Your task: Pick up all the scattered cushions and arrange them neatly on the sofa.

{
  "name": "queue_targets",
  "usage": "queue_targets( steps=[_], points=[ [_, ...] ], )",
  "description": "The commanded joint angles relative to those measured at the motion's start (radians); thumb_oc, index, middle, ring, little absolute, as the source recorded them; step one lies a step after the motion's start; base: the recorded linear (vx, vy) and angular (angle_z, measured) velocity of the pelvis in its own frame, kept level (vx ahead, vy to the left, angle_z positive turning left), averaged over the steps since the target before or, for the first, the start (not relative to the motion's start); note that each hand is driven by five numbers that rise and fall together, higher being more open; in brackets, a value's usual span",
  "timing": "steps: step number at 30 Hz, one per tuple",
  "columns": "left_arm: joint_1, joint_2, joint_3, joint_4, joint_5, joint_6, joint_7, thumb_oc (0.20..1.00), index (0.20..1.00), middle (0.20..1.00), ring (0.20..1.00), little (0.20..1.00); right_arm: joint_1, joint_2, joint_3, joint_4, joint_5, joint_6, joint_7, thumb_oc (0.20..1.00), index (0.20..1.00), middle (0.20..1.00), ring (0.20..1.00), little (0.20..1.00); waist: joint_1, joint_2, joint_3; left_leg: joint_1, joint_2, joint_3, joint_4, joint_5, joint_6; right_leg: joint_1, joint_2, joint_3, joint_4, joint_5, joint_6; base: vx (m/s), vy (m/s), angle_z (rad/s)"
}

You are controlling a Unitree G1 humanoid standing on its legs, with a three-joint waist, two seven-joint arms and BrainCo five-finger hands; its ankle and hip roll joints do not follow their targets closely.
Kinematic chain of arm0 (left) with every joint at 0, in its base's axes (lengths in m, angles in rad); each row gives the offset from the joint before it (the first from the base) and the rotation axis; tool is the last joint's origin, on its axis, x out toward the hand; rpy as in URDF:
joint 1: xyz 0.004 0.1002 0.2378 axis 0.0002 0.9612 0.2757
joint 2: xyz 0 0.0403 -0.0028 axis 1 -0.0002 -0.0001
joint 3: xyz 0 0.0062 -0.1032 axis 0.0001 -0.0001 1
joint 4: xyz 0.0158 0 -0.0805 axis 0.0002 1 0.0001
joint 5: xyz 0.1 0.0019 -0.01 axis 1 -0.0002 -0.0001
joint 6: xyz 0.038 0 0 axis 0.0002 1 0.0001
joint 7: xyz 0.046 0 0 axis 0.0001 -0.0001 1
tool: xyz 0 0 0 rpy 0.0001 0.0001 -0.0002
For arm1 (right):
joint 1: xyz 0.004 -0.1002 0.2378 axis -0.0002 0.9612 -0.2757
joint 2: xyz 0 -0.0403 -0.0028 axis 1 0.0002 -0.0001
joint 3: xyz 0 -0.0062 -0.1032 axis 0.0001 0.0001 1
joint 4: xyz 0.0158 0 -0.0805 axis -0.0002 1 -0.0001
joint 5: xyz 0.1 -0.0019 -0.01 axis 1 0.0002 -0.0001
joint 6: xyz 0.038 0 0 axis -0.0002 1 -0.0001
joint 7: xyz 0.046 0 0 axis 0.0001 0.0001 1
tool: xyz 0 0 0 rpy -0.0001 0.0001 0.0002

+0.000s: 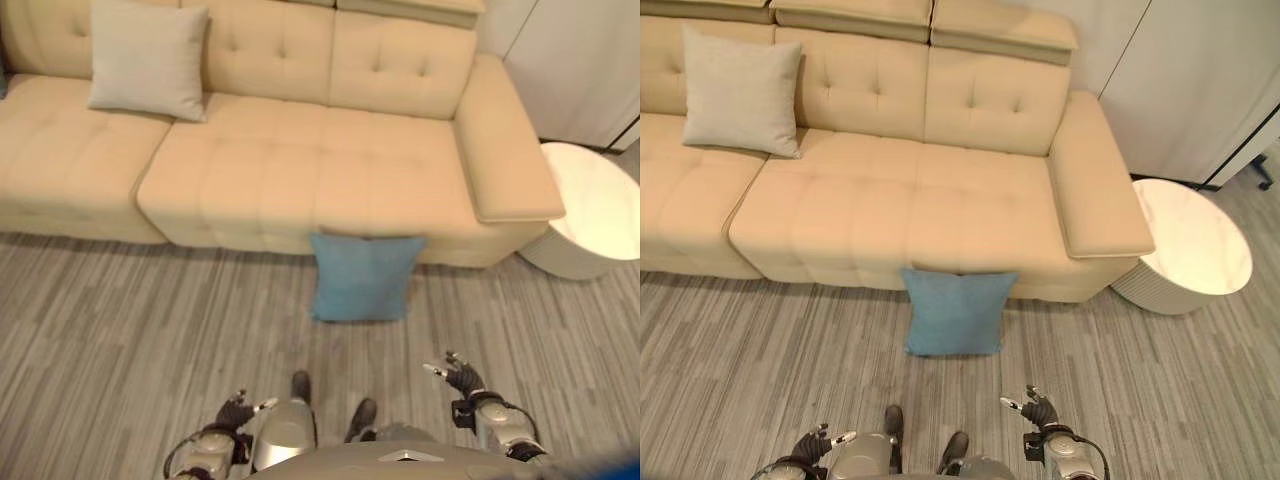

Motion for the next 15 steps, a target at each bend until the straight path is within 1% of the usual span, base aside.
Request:
queue_targets(
  steps=[1,3,4,5,6,7,8,9,10,11,12,13,15],
  points=[
    [-0.037,-0.029,-0.002,0.010,-0.017,-0.018,-0.009,1.000,1.000,1.000,1.000,1.000,0.007,-0.033,0.007,-0.053,-0.009,-0.022,0.011,1.000,1.000,1.000,1.000,1.000,0.021,0.019,-0.017,-0.051,-0.021,-0.043,0.042,0.022,-0.026,0.083,-0.057,0.015,0.115,0.029,0.122,0.19,0.151,-0.18],
    [-0.045,-0.023,-0.005,0.002,-0.025,-0.018,-0.007,1.000,1.000,1.000,1.000,1.000,-0.004,-0.033,0.012,-0.068,-0.015,-0.022,0.010,1.000,1.000,1.000,1.000,1.000,0.017,0.025,-0.004,-0.024,-0.026,-0.051,0.052,0.003,-0.005,0.029,-0.085,0.031,0.246,0.073,0.150,0.17,0.127,-0.32],
    [-0.054,-0.019,-0.013,-0.001,-0.022,-0.018,-0.009,1.000,1.000,1.000,1.000,1.000,-0.008,-0.030,0.014,-0.077,-0.015,-0.022,0.011,1.000,1.000,1.000,1.000,1.000,0.006,0.029,0.005,0.003,-0.032,-0.075,0.055,-0.015,0.004,-0.011,-0.086,0.071,0.308,0.079,0.151,0.19,0.080,-0.40],
    [-0.057,-0.018,-0.017,-0.002,-0.021,-0.020,-0.009,1.000,1.000,1.000,1.000,1.000,-0.007,-0.032,0.015,-0.081,-0.014,-0.022,0.013,1.000,1.000,1.000,1.000,1.000,0.001,0.032,0.001,0.009,-0.035,-0.087,0.054,-0.018,0.005,-0.025,-0.079,0.087,0.291,0.080,0.141,0.21,0.039,-0.35],
    [-0.058,-0.017,-0.019,-0.003,-0.022,-0.022,-0.008,1.000,1.000,1.000,1.000,1.000,-0.007,-0.036,0.016,-0.085,-0.015,-0.022,0.013,1.000,1.000,1.000,1.000,1.000,0.000,0.034,-0.001,0.022,-0.039,-0.097,0.045,-0.022,0.003,-0.032,-0.084,0.093,0.248,0.074,0.133,0.11,-0.003,-0.14],
    [-0.058,-0.017,-0.019,-0.003,-0.022,-0.022,-0.008,1.000,1.000,1.000,1.000,1.000,-0.007,-0.036,0.016,-0.085,-0.016,-0.022,0.013,1.000,1.000,1.000,1.000,1.000,-0.001,0.034,0.001,0.025,-0.038,-0.097,0.044,-0.022,0.003,-0.028,-0.084,0.092,0.247,0.074,0.133,0.15,-0.065,0.05],
    [-0.064,-0.017,-0.018,-0.003,-0.024,-0.026,-0.005,1.000,1.000,1.000,1.000,1.000,-0.006,-0.040,0.017,-0.095,-0.017,-0.024,0.010,1.000,1.000,1.000,1.000,1.000,0.001,0.041,-0.003,0.036,-0.031,-0.106,0.030,-0.026,-0.005,-0.036,-0.111,0.090,0.178,0.082,0.127,0.10,-0.059,0.20],
    [-0.064,-0.017,-0.018,-0.003,-0.024,-0.026,-0.005,1.000,1.000,1.000,1.000,1.000,-0.006,-0.040,0.017,-0.095,-0.017,-0.024,0.010,1.000,1.000,1.000,1.000,1.000,0.001,0.041,-0.002,0.037,-0.031,-0.106,0.030,-0.026,-0.005,-0.034,-0.111,0.089,0.177,0.082,0.127,0.15,-0.096,0.15],
    [-0.065,-0.016,-0.018,-0.002,-0.021,-0.027,-0.003,1.000,1.000,1.000,1.000,1.000,-0.007,-0.042,0.017,-0.099,-0.018,-0.024,0.011,1.000,1.000,1.000,1.000,1.000,-0.004,0.042,-0.003,0.045,-0.029,-0.114,0.027,-0.032,-0.010,-0.046,-0.122,0.107,0.138,0.100,0.130,0.12,-0.105,0.09],
    [-0.067,-0.015,-0.019,-0.001,-0.021,-0.027,-0.002,1.000,1.000,1.000,1.000,1.000,-0.006,-0.044,0.019,-0.112,-0.019,-0.024,0.010,1.000,1.000,1.000,1.000,1.000,-0.011,0.040,-0.002,0.054,-0.029,-0.128,0.021,-0.036,-0.016,-0.060,-0.133,0.140,0.083,0.127,0.139,0.22,-0.209,0.18],
    [-0.062,-0.015,-0.016,0.000,-0.020,-0.030,0.002,1.000,1.000,1.000,1.000,1.000,-0.003,-0.046,0.018,-0.120,-0.021,-0.021,0.010,1.000,1.000,1.000,1.000,1.000,-0.018,0.038,-0.002,0.073,-0.023,-0.139,0.017,-0.043,-0.027,-0.070,-0.163,0.148,0.030,0.172,0.155,0.21,-0.238,0.27],
    [-0.059,-0.015,-0.014,0.001,-0.020,-0.031,0.003,1.000,1.000,1.000,1.000,1.000,0.000,-0.046,0.017,-0.128,-0.026,-0.021,0.007,1.000,1.000,1.000,1.000,1.000,-0.017,0.036,-0.002,0.080,-0.020,-0.140,0.014,-0.047,-0.033,-0.070,-0.178,0.127,0.006,0.193,0.165,0.14,-0.173,0.33],
    [-0.056,-0.015,-0.007,0.005,-0.019,-0.030,0.005,1.000,1.000,1.000,1.000,1.000,0.001,-0.046,0.017,-0.122,-0.030,-0.018,0.008,1.000,1.000,1.000,1.000,1.000,-0.016,0.035,-0.002,0.084,-0.018,-0.145,0.017,-0.050,-0.036,-0.063,-0.186,0.116,0.002,0.198,0.171,0.08,-0.122,0.22]
  ],
)
